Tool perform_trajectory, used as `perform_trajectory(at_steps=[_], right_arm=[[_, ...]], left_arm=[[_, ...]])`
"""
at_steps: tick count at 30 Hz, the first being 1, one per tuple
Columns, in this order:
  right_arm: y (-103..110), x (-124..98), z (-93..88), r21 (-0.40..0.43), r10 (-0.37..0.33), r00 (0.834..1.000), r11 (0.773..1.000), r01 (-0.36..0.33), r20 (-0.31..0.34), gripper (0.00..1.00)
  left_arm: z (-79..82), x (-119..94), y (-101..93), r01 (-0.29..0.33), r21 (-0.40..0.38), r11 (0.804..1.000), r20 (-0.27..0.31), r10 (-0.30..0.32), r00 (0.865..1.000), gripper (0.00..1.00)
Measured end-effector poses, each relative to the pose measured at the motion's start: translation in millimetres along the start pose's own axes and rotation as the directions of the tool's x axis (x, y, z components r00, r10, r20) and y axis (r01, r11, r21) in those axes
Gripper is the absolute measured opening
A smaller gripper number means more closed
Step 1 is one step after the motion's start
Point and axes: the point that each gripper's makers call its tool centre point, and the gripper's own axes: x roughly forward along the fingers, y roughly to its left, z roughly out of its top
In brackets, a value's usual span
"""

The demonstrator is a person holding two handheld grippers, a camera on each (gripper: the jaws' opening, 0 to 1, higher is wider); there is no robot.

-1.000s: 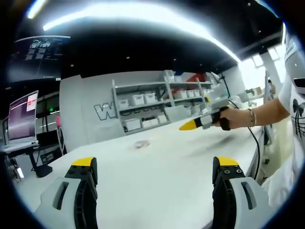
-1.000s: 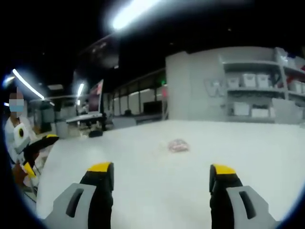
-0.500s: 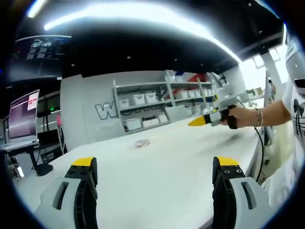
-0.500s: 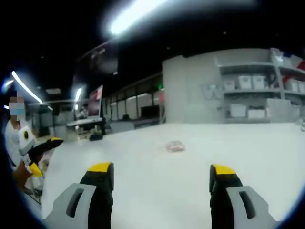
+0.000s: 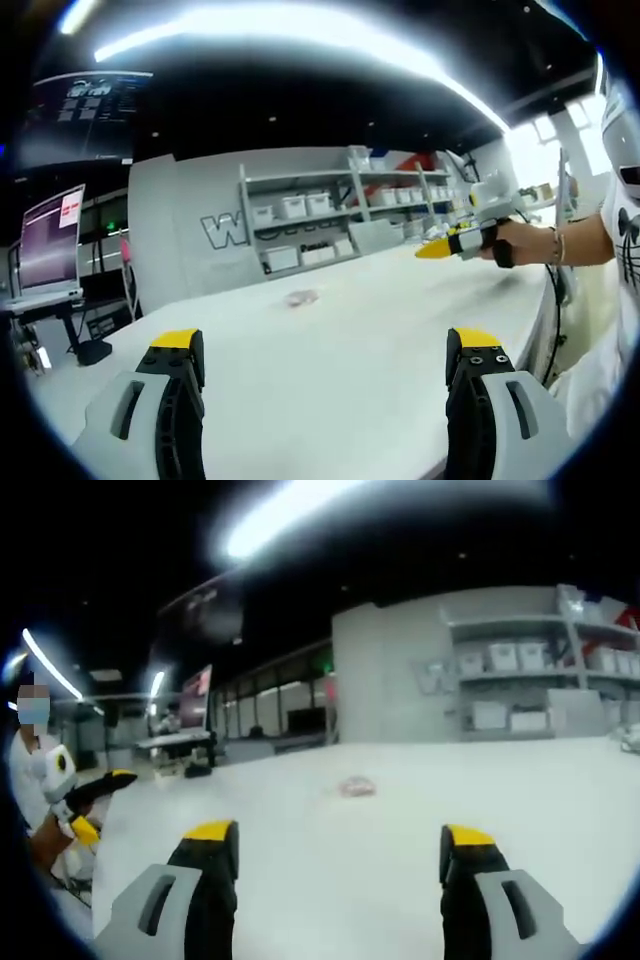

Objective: Open the resealable bag by pulling the two sides of the seal apart until the entire bag opening is separated and visibly accessible.

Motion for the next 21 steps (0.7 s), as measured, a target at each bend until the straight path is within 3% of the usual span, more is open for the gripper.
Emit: perform_trajectory(at_steps=[9,15,21], right_arm=[[-0.1,-10.6,4.8,-0.005,-0.016,1.0,1.0,0.016,0.023,0.83],[2.2,-17.3,8.5,0.005,-0.022,0.999,1.0,0.022,0.047,0.83],[-1.9,-25.3,13.1,0.002,-0.042,0.997,0.999,0.042,0.069,0.83]], left_arm=[[0.4,0.6,9.9,-0.013,-0.006,1.0,0.001,0.013,1.0,0.99],[-1.0,0.2,19.6,-0.017,-0.068,0.998,0.009,0.018,1.0,0.99],[-1.3,-0.9,25.7,-0.038,-0.049,0.998,0.002,0.038,0.999,0.99]])
